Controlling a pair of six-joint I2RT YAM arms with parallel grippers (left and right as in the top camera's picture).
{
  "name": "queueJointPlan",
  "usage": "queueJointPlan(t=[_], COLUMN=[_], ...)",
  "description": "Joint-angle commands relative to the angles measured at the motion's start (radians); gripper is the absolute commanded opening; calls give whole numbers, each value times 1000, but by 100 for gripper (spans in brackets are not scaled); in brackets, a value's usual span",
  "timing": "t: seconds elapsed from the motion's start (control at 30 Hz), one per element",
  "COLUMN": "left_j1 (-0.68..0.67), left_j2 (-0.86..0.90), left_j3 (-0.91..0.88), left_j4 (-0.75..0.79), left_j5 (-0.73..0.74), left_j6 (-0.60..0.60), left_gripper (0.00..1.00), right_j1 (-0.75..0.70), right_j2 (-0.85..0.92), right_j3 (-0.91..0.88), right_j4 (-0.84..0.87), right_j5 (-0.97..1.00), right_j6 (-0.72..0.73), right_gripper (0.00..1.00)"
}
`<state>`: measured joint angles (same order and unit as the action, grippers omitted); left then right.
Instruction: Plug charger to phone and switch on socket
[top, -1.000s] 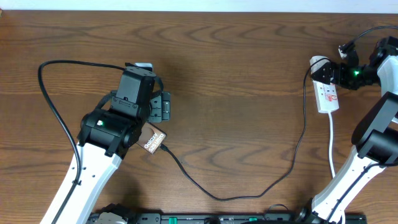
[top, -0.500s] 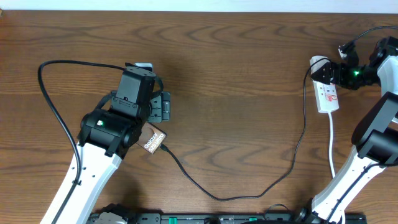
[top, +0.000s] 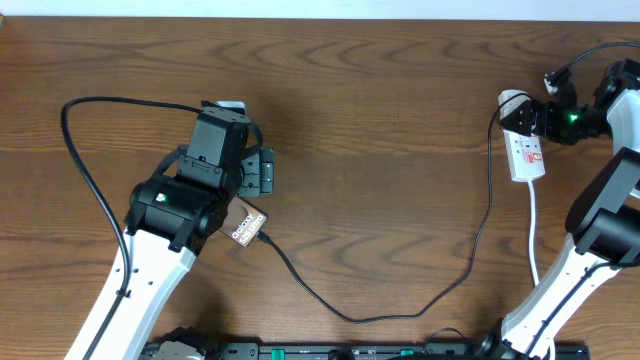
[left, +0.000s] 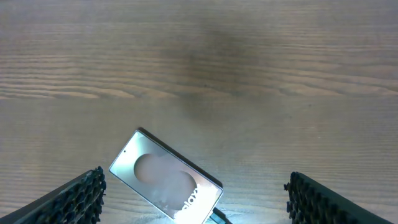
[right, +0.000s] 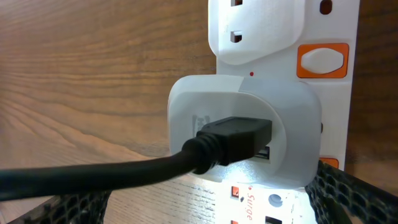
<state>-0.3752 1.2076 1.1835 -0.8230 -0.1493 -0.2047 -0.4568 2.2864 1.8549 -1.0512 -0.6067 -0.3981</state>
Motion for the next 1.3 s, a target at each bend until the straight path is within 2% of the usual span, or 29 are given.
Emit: queueJointPlan(t=[0.0,1.27], left_j1=[-2,-2], left_j2=[1,1], left_j3=[15,15], left_j4=[-2,-6], left_j5=[-16,-16], left_j6=[9,9], left_gripper=[92,91], right_j1=[24,45], right_j2=[39,39], right_j3=[-19,-19], right_j4=[-15,-9], right_j5=[-32,-39], right_j6=[12,12], right_gripper=[99,99])
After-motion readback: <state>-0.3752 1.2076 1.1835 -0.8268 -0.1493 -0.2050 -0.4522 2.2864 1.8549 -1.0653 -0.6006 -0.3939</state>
